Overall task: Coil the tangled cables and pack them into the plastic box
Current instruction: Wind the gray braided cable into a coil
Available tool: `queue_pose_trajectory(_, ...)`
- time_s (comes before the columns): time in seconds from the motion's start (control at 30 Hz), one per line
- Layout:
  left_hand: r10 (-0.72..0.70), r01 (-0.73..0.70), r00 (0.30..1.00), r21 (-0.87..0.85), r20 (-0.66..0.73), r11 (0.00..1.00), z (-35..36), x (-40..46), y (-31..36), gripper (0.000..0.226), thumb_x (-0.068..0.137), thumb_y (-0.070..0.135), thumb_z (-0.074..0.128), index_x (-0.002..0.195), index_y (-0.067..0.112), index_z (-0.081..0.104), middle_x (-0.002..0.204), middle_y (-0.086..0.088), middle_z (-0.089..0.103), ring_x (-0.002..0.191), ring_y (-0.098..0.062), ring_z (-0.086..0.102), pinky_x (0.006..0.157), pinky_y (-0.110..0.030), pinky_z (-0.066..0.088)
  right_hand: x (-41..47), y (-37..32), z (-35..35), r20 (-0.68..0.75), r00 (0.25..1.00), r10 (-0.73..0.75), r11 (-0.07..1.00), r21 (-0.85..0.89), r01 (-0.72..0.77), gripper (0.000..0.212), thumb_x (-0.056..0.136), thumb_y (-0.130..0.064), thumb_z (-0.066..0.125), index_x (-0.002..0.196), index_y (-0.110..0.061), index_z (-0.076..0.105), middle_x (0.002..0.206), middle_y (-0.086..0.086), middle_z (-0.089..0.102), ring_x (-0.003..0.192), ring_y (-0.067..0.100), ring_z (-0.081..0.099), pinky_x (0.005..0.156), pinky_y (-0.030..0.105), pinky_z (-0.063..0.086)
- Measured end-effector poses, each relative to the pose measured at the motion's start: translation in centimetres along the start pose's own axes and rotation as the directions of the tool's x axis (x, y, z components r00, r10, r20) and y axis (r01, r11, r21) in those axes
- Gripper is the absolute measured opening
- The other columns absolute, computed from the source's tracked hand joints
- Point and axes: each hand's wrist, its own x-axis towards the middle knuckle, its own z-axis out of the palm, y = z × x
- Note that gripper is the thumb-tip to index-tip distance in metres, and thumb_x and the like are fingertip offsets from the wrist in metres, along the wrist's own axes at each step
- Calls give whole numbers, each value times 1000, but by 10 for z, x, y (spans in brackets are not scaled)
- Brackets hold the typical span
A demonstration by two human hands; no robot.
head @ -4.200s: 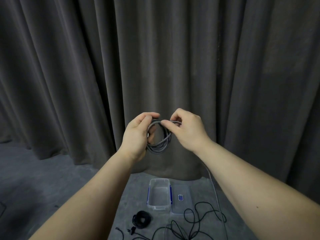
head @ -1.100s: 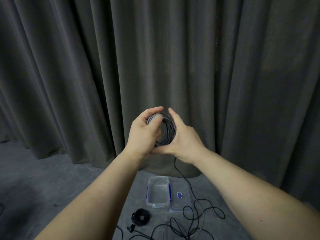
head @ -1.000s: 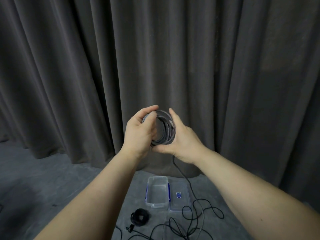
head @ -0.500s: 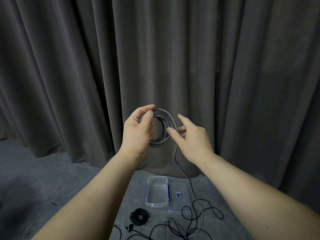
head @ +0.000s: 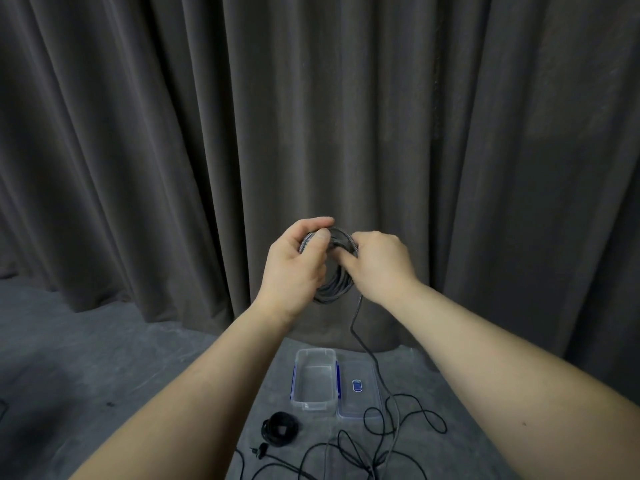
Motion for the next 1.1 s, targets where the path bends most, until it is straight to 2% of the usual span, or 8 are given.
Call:
queue_pose_trajectory(0.37,-19,22,993,-23,121,1000,-1,10,10,19,100,9,46,109,13,62,58,7,38,51,-9,29,52,-26,24,10,14,-1,-74,997,-7,992,122,16,50,89,-46,60,54,-17,40,52,-3,41,64,25,46,58,31,31)
queue_pose_trajectory(0.5,-32,31,999,31,39,999,-2,14,9,21,100,12,47,100,15,68,56,2,38,48,-10,31,47,-23,24,8,16,2,-51,999,-19,986,163,27,48,87,-48,63,56,-16,44,51,-3,43,62,24,46,57,32,34)
queue_pose_trajectory(0.53,-26,25,999,56,18,998,-1,14,8,21,100,14,48,98,16,69,54,1,38,46,-10,31,44,-21,25,6,16,3,-54,998,-26,984,177,35,40,87,-48,62,64,-17,52,57,-1,52,66,26,52,59,32,38)
queue_pose_trajectory(0.6,-17,17,1000,78,4,997,1,11,4,20,100,15,49,98,16,70,50,1,39,43,-10,32,41,-20,27,-1,16,5,-71,996,-47,985,164,58,30,89,-48,59,104,-23,61,83,6,69,86,31,63,72,35,48)
queue_pose_trajectory(0.67,-18,18,1000,48,3,999,3,7,1,21,100,14,49,96,16,70,47,4,38,41,-9,31,39,-20,25,-7,16,7,-73,993,-94,992,80,100,47,93,-46,51,137,-30,45,106,13,70,100,38,62,83,41,49)
queue_pose_trajectory(0.73,-26,26,1000,21,-4,999,5,5,-1,23,100,15,48,94,16,71,45,6,36,39,-8,28,39,-18,24,-11,16,9,-93,983,-156,988,-6,156,49,97,-44,45,144,-32,39,113,14,69,104,40,60,86,43,48)
queue_pose_trajectory(0.97,-70,71,997,-88,16,994,6,3,2,25,101,18,45,95,12,68,46,5,28,38,-6,22,38,-17,20,-14,18,6,-56,985,-164,986,-7,164,59,90,-66,21,129,-33,49,110,11,69,100,41,60,78,41,48)
queue_pose_trajectory(1.1,-90,93,995,-90,34,992,6,5,5,27,102,24,44,97,10,67,45,7,26,38,-6,20,41,-19,17,-9,21,6,-108,983,-146,981,110,158,72,80,-84,19,95,-26,61,78,6,66,83,37,60,67,40,47)
